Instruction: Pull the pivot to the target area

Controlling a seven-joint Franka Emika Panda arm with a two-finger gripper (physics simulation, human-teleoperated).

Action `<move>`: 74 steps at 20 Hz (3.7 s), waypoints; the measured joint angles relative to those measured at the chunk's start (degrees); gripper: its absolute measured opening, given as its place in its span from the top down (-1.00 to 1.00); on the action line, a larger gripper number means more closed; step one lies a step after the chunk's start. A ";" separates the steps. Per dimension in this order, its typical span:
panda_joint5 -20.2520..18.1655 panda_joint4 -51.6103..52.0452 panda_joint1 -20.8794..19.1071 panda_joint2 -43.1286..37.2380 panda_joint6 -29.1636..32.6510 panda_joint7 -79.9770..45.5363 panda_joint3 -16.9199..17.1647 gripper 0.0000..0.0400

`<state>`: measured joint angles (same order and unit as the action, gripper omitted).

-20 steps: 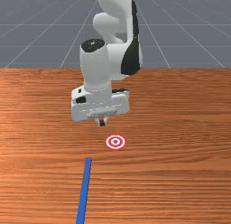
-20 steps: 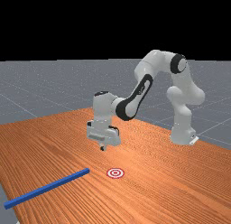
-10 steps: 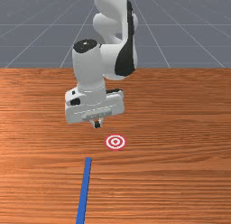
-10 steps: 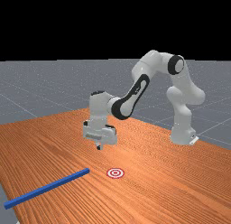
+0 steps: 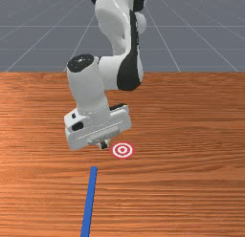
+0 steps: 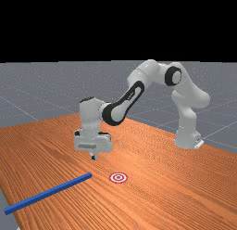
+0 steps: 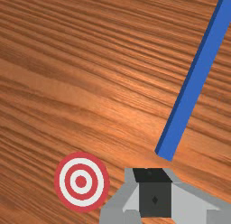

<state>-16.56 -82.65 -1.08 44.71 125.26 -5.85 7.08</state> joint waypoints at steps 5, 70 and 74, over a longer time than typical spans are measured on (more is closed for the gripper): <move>2.87 12.75 0.71 7.25 -4.00 -2.93 1.53 1.00; 0.95 28.97 -4.33 24.43 2.67 -1.13 0.28 -0.25; 1.50 29.63 -3.85 24.92 3.02 -1.79 0.87 -0.90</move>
<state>-15.06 -53.01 -4.93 69.64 128.28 -7.64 7.95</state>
